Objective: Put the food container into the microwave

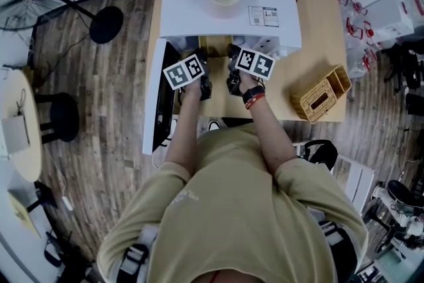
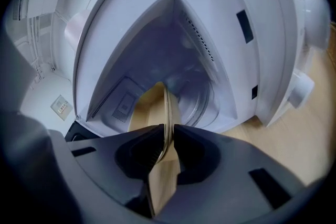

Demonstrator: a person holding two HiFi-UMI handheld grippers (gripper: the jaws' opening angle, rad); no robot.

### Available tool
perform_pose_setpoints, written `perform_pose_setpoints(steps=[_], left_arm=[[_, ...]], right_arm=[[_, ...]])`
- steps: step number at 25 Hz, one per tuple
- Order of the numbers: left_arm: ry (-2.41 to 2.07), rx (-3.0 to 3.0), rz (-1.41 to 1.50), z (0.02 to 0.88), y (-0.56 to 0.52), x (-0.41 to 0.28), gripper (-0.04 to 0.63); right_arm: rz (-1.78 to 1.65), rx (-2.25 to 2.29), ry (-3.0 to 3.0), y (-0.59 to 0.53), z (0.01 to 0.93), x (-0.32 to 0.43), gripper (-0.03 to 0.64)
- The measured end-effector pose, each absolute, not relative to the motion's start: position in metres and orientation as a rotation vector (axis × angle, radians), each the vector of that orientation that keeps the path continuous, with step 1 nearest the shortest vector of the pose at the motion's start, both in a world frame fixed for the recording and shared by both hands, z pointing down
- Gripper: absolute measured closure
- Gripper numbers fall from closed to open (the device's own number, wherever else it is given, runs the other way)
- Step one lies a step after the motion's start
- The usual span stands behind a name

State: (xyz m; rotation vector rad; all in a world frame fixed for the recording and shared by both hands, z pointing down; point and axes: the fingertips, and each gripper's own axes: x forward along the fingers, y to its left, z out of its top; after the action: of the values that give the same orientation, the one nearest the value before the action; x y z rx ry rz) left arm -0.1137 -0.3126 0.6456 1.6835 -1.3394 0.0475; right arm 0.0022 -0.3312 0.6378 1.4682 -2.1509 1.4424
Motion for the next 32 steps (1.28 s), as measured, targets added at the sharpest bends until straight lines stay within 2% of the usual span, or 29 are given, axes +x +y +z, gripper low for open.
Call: perform_pose_setpoints(steps=[32], left_arm=[[-1.354, 1.712, -0.043, 0.655, -0.369, -0.118, 0.538]], right_arm=[[1.403, 1.515, -2.180, -0.384, 0.650, -0.001, 0.543]])
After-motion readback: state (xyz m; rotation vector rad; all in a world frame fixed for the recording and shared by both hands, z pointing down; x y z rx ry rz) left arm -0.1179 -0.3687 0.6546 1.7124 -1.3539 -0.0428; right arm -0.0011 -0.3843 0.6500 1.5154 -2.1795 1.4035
